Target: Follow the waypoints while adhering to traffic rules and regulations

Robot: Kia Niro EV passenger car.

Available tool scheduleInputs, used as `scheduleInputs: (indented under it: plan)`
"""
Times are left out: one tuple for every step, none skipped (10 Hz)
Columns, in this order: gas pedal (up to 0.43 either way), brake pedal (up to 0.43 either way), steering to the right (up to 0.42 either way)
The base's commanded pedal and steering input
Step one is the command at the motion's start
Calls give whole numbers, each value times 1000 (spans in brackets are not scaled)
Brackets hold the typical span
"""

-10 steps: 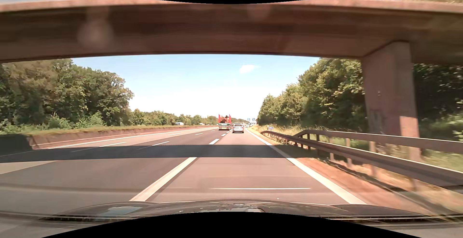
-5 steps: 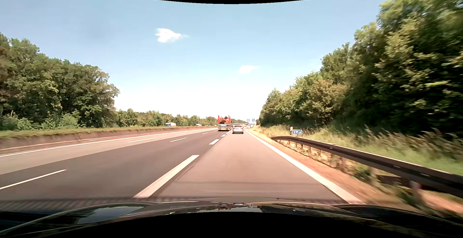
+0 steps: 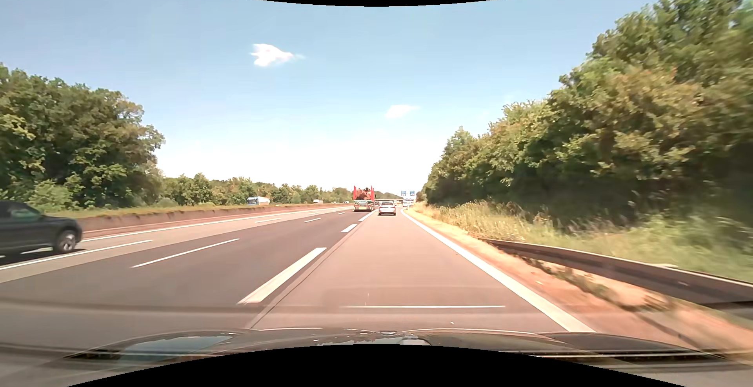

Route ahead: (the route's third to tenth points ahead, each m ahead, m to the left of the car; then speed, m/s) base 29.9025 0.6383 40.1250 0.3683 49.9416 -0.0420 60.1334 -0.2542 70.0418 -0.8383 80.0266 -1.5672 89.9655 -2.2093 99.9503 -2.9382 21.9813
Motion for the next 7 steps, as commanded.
scheduleInputs:
  plan:
    - [209,0,0]
    - [209,0,0]
    - [209,0,0]
    - [209,0,0]
    - [209,0,0]
    - [209,0,0]
    - [209,0,0]
